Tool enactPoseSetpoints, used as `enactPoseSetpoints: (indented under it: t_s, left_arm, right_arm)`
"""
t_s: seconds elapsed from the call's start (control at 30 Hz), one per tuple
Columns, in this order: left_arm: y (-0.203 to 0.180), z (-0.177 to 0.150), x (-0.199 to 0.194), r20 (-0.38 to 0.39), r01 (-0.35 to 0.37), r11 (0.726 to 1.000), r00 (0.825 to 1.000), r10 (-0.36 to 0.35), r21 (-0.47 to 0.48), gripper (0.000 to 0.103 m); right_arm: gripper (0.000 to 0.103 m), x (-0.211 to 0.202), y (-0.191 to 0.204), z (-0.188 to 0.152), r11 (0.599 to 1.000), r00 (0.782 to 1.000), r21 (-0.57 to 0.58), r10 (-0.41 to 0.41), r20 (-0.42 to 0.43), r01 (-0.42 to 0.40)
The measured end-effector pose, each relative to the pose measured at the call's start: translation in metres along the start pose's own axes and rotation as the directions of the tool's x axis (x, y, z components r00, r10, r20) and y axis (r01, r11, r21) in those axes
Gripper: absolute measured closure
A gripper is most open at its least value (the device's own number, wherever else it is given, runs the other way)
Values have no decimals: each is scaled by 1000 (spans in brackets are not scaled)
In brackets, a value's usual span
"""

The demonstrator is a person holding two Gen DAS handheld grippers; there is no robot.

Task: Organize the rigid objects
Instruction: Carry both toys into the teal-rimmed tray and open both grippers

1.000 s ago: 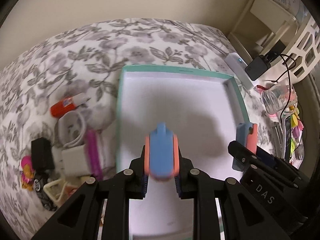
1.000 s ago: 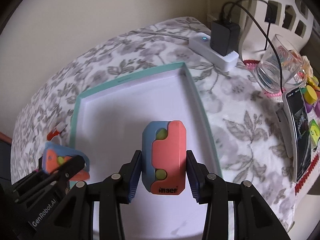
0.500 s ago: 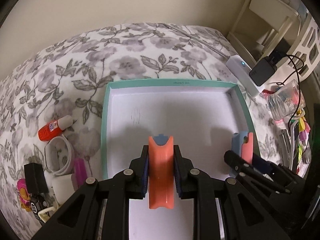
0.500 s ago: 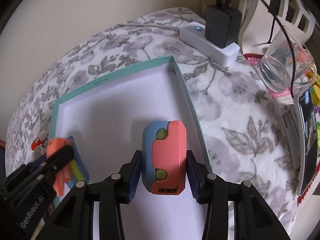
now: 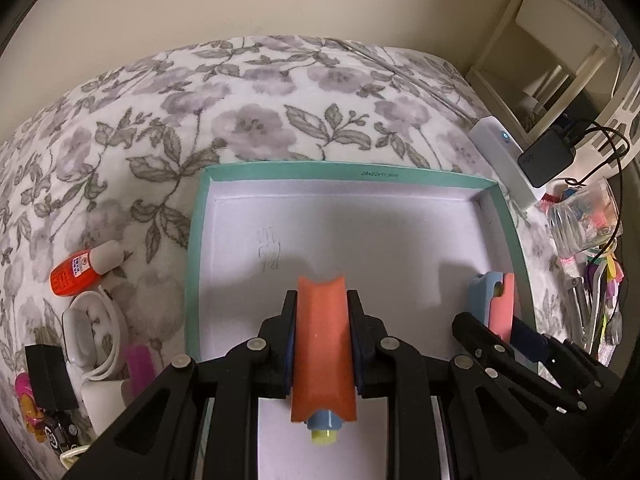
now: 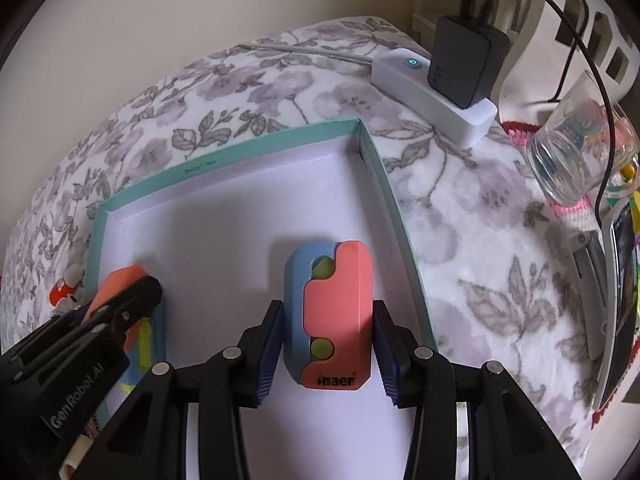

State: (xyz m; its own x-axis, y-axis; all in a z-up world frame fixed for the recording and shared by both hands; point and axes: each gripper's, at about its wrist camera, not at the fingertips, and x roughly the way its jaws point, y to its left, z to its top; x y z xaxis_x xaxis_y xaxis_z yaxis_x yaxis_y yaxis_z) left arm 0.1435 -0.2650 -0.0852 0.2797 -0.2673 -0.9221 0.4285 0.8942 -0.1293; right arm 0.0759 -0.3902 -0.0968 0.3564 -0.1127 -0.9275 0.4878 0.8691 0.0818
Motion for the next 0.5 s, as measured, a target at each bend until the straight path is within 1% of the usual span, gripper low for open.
enactPoseSetpoints:
  t_s: [0.17, 0.33, 0.4, 0.47, 0.5]
  left_arm:
    - [6, -4, 7, -25, 17, 1000, 1000, -18, -20, 80]
    - [9, -6, 5, -45, 24, 999, 999, -25, -39, 79]
    - [10, -7, 5, -56, 27, 999, 998, -30, -47, 75]
    - [11, -8, 4, -69, 22, 998, 997, -26, -53, 67]
    - [12, -9, 3, -74, 18, 998, 997, -22, -55, 66]
  right_arm:
    - [58, 2, 6, 1, 999, 1000, -29, -19, 5, 19]
    - [57, 1, 5, 1, 999, 1000, -36, -8, 0, 8]
    - [57, 0, 4, 1, 1000, 1000, -31, -3, -4, 3]
    - [56, 0, 4, 1, 1000, 1000, -28, -2, -5, 1]
    - [55, 0, 4, 1, 1000, 1000, -29, -1, -7, 1]
